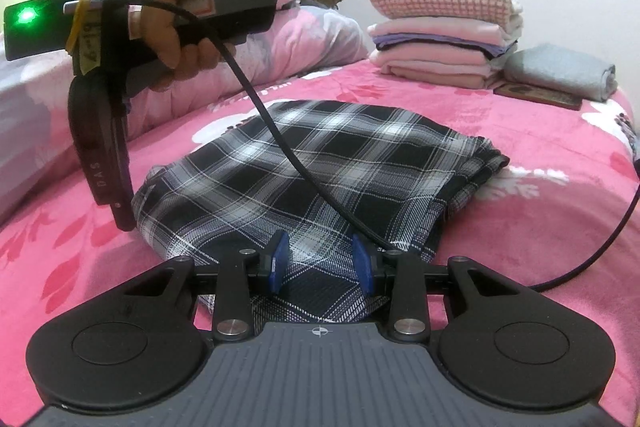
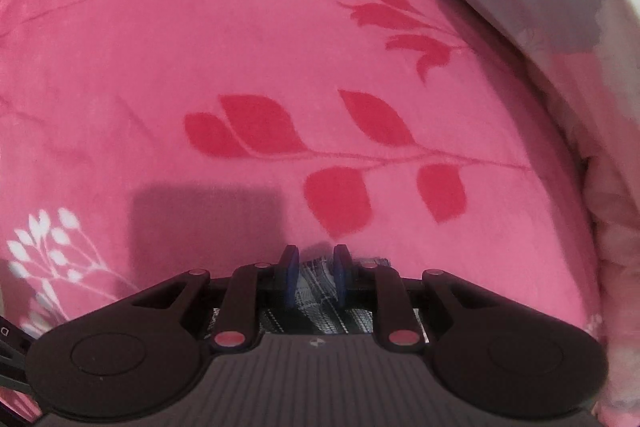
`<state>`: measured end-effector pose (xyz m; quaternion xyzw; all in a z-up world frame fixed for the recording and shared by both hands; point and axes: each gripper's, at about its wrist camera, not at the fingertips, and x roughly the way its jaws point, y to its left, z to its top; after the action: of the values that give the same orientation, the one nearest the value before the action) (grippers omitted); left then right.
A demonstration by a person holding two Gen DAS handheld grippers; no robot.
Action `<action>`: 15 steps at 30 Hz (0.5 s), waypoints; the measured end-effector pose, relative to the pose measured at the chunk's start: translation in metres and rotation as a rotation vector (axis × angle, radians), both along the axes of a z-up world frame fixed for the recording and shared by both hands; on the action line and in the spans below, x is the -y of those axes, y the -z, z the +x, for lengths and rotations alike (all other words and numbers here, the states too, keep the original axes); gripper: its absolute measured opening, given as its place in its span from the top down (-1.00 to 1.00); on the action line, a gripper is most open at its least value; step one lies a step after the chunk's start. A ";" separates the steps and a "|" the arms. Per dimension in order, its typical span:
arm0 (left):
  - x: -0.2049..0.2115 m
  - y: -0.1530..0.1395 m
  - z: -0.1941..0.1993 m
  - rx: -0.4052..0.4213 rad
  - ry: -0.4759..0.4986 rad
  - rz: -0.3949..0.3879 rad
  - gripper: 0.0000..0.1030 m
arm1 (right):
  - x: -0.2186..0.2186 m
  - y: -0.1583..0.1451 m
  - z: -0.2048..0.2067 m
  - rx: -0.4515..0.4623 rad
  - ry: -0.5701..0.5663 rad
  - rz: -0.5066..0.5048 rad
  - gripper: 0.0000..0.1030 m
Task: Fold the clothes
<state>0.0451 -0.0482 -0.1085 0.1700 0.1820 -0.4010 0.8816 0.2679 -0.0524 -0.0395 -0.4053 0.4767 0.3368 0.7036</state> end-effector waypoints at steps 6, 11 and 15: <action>-0.002 0.001 0.000 -0.004 0.001 -0.004 0.34 | -0.002 0.014 -0.008 0.024 -0.037 -0.085 0.79; -0.001 0.001 0.000 0.000 0.000 -0.003 0.35 | 0.000 0.010 -0.010 0.089 -0.030 -0.067 0.97; 0.000 0.001 -0.001 -0.001 0.005 -0.002 0.38 | 0.008 0.008 -0.002 0.129 0.027 -0.025 0.98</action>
<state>0.0445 -0.0479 -0.1100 0.1694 0.1818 -0.4033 0.8807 0.2655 -0.0601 -0.0472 -0.4285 0.4397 0.2947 0.7323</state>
